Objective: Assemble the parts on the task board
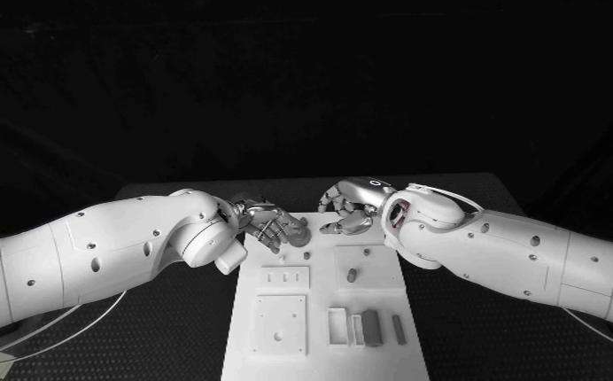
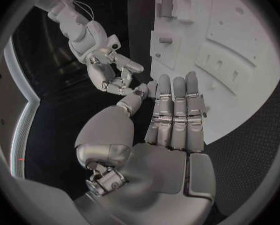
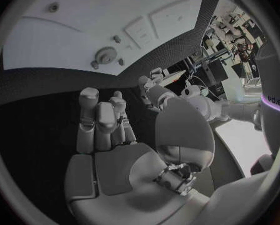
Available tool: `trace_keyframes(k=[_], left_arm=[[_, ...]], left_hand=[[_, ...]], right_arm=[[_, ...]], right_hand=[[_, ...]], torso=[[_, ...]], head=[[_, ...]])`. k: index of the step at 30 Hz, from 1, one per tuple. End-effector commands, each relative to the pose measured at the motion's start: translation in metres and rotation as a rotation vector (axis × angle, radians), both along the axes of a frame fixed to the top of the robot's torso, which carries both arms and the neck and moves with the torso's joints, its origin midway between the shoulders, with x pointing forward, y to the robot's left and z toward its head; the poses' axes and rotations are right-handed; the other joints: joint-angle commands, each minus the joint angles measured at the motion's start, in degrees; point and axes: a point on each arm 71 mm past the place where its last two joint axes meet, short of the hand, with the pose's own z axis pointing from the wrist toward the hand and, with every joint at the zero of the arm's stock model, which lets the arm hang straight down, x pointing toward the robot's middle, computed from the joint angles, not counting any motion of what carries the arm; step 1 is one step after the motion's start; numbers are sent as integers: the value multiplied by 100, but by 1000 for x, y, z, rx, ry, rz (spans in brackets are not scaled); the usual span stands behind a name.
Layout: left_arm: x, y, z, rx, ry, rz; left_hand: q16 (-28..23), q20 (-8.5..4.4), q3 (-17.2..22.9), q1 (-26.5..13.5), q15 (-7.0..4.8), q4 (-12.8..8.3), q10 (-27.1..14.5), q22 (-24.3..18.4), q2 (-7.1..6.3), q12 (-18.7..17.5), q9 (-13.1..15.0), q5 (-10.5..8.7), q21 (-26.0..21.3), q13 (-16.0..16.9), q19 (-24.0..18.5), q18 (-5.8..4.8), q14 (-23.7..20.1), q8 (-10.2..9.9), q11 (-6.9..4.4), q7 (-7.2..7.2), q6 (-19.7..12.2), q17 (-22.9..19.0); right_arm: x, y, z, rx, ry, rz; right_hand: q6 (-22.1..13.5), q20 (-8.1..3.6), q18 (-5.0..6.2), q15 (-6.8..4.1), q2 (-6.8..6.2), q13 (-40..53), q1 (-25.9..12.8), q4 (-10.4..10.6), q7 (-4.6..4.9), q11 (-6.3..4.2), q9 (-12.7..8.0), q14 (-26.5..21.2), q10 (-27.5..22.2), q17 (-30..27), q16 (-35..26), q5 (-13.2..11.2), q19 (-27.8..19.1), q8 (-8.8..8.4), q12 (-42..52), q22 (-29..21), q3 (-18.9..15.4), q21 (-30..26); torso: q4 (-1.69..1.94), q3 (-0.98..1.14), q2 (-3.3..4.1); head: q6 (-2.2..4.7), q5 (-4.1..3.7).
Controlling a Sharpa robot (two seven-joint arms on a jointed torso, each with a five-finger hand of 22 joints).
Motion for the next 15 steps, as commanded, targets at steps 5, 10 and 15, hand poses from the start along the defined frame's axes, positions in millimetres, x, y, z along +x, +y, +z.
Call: trace_keyframes(k=[5,10,15], left_arm=[[-3,4,-8,190,67,-85],[-2,0,-8,348,13,-155],[0,-4,-8,442,-27,-186]], left_hand=[[82,-32,79,-25,-37,-14,39,78,53,108,101,50,64,99,63,26,60,23,-20,-190,256,50],[193,-73,124,-40,-73,-16,27,198,53,265,259,140,118,253,102,17,90,40,-55,-212,281,109],[296,-93,173,-60,-90,-14,-46,317,38,432,457,416,148,414,106,9,73,56,-73,-224,271,151]], right_arm=[[12,-28,3,71,-12,-90],[24,-43,9,102,-28,-147],[31,-54,15,133,-37,-187]], right_hand=[[-198,17,304,15,-38,-17,46,62,211,48,-5,-19,8,10,5,5,-29,-18,0,54,13,-22],[-177,16,304,11,-20,-25,71,76,206,43,-3,-17,12,14,10,4,-24,-7,8,60,16,-19],[-157,15,304,7,0,-34,84,92,201,38,-1,-14,17,16,15,1,-18,3,17,65,11,-16]], torso=[[-21,10,0],[-5,13,1],[5,9,1]], head=[[-28,32],[-42,22],[-82,13]])
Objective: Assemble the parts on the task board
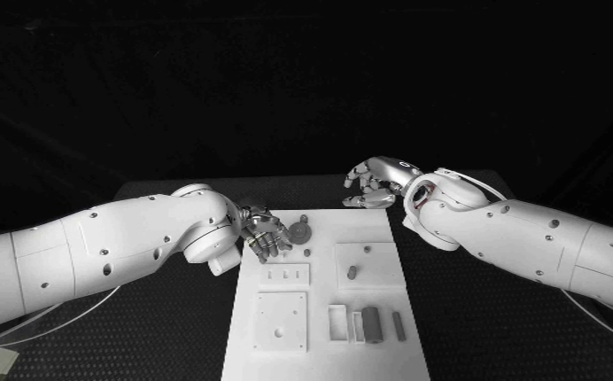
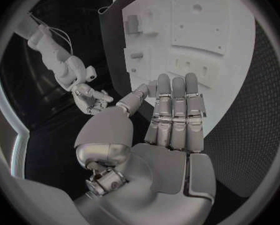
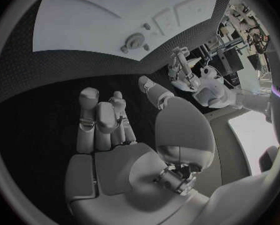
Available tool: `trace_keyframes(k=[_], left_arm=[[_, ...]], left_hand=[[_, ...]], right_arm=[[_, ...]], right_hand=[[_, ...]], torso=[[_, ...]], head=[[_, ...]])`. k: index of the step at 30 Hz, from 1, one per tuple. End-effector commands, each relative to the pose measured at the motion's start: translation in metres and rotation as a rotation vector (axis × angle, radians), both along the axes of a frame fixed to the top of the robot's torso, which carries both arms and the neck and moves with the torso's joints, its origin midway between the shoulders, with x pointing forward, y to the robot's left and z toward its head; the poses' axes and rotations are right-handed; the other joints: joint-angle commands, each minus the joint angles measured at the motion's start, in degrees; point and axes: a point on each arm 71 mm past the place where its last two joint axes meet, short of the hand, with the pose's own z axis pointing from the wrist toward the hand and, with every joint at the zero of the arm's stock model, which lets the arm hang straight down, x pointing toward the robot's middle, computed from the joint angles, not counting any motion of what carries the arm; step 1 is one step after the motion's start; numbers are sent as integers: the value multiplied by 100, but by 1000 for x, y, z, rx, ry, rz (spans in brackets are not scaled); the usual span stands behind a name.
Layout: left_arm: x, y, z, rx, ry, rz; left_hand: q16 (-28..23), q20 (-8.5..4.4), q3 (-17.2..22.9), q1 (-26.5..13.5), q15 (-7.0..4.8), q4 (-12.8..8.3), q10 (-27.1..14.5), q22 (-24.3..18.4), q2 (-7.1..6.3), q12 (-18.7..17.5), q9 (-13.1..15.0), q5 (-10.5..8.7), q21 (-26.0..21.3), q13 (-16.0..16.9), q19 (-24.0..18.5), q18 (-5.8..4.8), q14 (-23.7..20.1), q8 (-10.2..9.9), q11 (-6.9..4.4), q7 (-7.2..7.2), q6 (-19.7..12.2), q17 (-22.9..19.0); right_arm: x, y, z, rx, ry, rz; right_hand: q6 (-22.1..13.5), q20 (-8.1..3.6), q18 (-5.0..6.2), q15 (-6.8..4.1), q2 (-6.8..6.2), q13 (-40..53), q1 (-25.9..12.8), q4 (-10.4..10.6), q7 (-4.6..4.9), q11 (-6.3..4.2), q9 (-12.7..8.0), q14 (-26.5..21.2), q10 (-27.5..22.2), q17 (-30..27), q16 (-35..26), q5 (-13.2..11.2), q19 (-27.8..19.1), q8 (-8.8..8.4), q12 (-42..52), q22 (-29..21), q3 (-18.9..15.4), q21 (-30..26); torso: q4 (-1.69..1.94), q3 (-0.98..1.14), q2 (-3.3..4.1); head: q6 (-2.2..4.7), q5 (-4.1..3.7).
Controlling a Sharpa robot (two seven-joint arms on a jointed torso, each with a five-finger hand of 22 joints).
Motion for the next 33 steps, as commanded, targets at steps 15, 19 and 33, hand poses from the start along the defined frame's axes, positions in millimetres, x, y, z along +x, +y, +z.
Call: trace_keyframes(k=[15,19,33], left_arm=[[9,-12,-18,359,-91,-163],[8,-14,-25,369,-71,-176],[4,-20,-42,350,-37,-179]], left_hand=[[118,-34,37,-31,-52,14,-62,114,47,165,202,29,61,141,57,53,31,36,-25,-260,260,23],[127,-35,39,-34,-53,15,-66,124,55,181,220,28,62,153,57,52,30,38,-27,-262,262,25],[196,-49,32,-104,-68,41,-87,191,72,287,336,26,74,233,77,54,40,48,-46,-279,281,35]], right_arm=[[8,-5,15,93,-24,-36],[8,-4,16,94,-23,-33],[8,0,16,95,-16,-24]], right_hand=[[-124,-3,305,2,34,-15,58,64,192,35,-2,-11,20,8,17,0,3,7,24,69,-15,-14],[-124,-3,305,2,36,-17,59,67,192,34,-3,-10,21,8,18,0,3,6,25,70,-17,-14],[-125,-4,305,0,40,-23,63,73,191,33,-5,-10,20,9,18,-1,3,5,28,72,-24,-15]], torso=[[0,-14,8],[-1,-18,12],[2,-20,10]], head=[[-146,-16],[-188,-44],[-261,-89]])
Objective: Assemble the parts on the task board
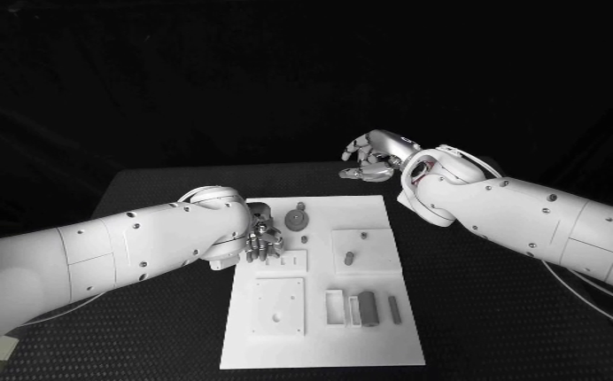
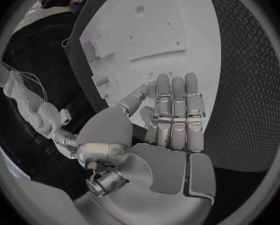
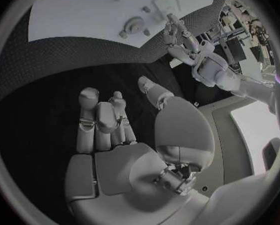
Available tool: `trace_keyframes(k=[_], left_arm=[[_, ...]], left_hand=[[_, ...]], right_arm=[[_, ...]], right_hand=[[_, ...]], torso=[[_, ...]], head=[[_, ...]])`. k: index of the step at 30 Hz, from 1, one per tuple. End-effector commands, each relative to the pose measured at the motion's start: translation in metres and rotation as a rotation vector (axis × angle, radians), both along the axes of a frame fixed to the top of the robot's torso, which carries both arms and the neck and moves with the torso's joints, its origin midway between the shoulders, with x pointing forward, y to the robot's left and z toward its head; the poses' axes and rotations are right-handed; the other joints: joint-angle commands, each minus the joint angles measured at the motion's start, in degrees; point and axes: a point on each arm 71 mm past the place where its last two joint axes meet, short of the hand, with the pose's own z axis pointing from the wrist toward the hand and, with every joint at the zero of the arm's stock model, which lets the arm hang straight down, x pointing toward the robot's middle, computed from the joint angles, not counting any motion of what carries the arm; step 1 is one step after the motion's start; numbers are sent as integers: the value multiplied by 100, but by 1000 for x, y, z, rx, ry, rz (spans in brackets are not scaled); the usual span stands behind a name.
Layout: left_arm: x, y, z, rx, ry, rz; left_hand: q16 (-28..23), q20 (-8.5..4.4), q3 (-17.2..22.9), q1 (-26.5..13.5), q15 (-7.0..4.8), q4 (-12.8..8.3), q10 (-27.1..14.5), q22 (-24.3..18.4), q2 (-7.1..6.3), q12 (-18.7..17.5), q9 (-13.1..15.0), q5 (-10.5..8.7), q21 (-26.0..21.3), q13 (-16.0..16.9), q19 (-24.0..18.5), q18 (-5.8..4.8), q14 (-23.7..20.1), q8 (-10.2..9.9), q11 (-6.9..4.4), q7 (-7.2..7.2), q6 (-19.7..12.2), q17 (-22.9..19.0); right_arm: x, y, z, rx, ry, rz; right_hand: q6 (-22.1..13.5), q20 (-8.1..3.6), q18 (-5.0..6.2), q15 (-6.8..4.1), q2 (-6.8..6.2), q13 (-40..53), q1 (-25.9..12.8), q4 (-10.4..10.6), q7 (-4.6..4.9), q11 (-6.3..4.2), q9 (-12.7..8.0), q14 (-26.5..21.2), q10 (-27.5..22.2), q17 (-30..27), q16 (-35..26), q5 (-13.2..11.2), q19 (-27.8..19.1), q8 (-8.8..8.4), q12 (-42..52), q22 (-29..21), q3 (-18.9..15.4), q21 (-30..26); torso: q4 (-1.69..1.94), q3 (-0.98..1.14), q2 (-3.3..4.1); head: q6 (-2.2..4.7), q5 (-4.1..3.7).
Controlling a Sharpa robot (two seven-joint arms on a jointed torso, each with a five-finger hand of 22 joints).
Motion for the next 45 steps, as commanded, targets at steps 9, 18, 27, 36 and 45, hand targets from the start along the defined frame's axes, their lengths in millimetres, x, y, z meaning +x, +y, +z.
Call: trace_keyframes(k=[9,18,27,36,45], left_arm=[[-3,-3,-5,0,25,-12],[-5,-7,-10,-6,42,-20],[-5,-9,-12,-10,42,-16],[-5,-11,-12,-9,39,-21],[-5,-14,-13,-5,37,-30]], left_hand=[[119,-30,3,-88,-56,52,-36,83,49,150,138,7,49,89,80,78,31,60,-25,-307,325,27],[196,-48,-5,-171,-74,53,-42,147,95,250,224,30,64,147,108,80,46,83,-47,-330,353,39],[236,-56,-8,-228,-82,45,-55,183,129,299,266,31,70,173,116,80,44,88,-55,-338,360,42],[246,-58,-1,-244,-83,35,-69,196,142,313,280,33,66,180,111,79,34,83,-55,-338,353,39],[252,-58,4,-252,-83,27,-77,204,147,321,288,33,64,184,108,78,29,80,-54,-337,350,37]], right_arm=[[-1,3,0,1,5,14],[-1,4,0,0,8,17],[-1,4,0,-1,10,17],[-1,4,0,-1,11,17],[-1,5,-1,-2,15,18]], right_hand=[[-127,-18,305,0,23,-11,48,30,149,33,-7,-12,18,9,17,-1,13,4,30,73,-13,-16],[-129,-18,305,0,25,-15,51,33,149,33,-8,-14,17,9,16,0,12,3,31,74,-17,-18],[-129,-18,305,0,28,-19,53,38,149,33,-9,-15,16,9,15,0,10,2,32,75,-21,-20],[-130,-17,305,1,29,-24,54,43,150,33,-11,-17,14,9,14,0,8,1,33,76,-26,-21],[-136,-16,305,1,31,-29,50,54,151,34,-14,-19,12,9,13,0,6,-3,34,76,-32,-23]], torso=[[13,5,-11],[7,1,-10],[8,3,-11],[6,3,-11],[10,0,-12]], head=[[-51,-28],[-61,-36],[-63,-47],[-50,-51],[-47,-50]])
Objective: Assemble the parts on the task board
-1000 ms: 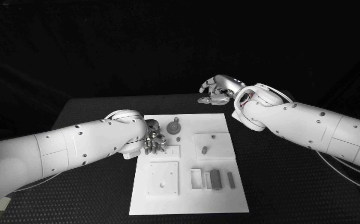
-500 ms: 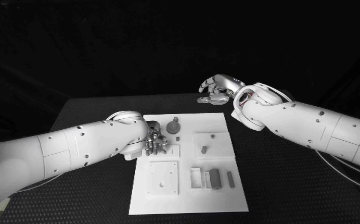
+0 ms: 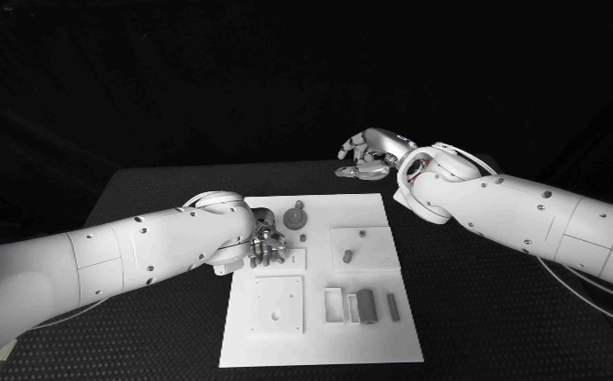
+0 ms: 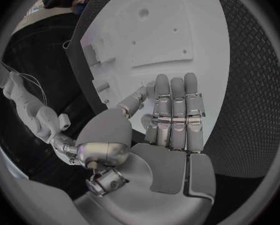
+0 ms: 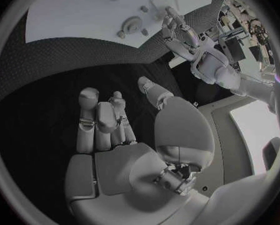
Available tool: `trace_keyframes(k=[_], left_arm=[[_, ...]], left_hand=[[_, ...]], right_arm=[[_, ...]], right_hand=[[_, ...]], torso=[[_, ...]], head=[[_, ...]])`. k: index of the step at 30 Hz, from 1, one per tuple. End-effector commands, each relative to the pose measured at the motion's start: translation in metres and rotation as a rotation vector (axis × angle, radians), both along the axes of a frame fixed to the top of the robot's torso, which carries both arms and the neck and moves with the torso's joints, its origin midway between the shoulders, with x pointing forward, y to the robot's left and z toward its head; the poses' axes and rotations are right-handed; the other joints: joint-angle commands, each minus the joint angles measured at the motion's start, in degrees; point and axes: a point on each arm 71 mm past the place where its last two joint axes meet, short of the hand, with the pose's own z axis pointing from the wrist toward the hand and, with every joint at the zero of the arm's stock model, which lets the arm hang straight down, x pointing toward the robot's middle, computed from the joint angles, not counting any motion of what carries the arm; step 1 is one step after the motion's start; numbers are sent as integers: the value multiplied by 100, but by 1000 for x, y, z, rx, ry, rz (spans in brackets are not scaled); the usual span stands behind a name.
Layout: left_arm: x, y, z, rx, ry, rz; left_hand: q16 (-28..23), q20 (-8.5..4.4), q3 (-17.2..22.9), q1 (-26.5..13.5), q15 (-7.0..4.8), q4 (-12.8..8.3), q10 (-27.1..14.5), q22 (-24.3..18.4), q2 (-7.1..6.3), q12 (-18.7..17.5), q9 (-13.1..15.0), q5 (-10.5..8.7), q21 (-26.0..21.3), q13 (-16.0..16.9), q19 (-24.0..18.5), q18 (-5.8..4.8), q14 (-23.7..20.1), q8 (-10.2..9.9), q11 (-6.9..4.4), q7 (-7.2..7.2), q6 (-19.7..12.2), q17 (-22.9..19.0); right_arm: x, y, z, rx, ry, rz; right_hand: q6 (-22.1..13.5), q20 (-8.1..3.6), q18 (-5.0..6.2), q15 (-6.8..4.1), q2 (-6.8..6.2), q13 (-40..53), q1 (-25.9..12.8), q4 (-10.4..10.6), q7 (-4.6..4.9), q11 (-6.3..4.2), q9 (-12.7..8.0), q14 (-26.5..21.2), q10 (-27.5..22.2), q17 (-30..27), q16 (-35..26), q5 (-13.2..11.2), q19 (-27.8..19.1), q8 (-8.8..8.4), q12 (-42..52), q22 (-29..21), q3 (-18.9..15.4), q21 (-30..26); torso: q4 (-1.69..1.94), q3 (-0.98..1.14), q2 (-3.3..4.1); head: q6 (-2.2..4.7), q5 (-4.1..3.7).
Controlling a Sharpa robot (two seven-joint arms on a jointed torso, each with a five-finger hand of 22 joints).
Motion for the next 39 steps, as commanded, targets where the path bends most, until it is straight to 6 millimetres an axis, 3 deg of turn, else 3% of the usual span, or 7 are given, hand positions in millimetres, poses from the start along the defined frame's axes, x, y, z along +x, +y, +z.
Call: trace_keyframes(k=[1,39], left_arm=[[-1,-3,0,-1,5,-17],[2,-3,0,-25,-39,1]], left_hand=[[32,-18,5,-3,-36,-6,-36,12,66,23,7,22,20,10,26,101,-18,27,-14,-329,339,4],[59,-17,37,-26,-34,-38,-77,50,98,60,47,-31,5,23,12,98,-47,8,-8,-322,322,-14]], right_arm=[[-1,2,0,-3,9,11],[0,2,-1,-5,14,11]], right_hand=[[-102,-16,305,2,9,-7,28,23,127,34,-10,-20,11,6,12,-1,2,-3,34,76,0,-24],[-107,-14,305,5,10,-24,26,54,130,37,-16,-25,2,7,9,1,-4,-8,40,79,-16,-30]], torso=[[1,-2,-1],[4,0,-3]], head=[[-11,-4],[8,-20]])
